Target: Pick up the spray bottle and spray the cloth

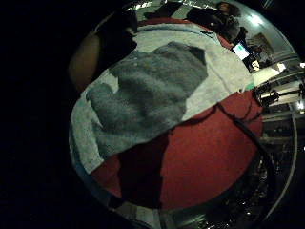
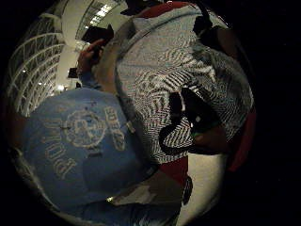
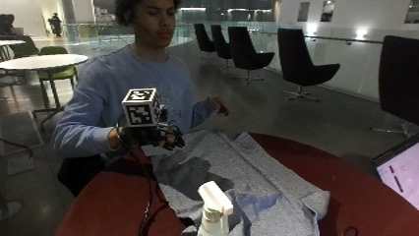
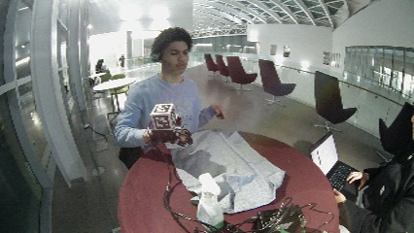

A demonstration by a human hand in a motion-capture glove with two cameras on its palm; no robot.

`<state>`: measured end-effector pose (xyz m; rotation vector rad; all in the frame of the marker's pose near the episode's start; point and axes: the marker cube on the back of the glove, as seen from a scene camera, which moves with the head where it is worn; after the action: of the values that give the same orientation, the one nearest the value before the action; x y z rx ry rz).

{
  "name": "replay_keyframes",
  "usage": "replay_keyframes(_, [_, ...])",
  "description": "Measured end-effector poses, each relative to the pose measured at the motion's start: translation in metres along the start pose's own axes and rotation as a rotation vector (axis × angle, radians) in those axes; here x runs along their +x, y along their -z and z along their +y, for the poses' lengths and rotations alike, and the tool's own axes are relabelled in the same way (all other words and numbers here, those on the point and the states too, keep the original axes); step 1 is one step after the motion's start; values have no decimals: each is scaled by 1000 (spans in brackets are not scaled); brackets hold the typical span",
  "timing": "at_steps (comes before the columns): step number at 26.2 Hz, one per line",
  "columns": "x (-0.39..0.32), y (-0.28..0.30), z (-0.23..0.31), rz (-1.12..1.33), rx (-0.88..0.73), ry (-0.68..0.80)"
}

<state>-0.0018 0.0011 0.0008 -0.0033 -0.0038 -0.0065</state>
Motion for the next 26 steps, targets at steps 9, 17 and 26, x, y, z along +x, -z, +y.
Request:
replay_keyframes(9, [2,-1,-2,18,-5,-8])
replay_keyframes(17, [4,-2,-5,43,-2,-3])
replay_keyframes(26, [9,0,-10,35,13,4])
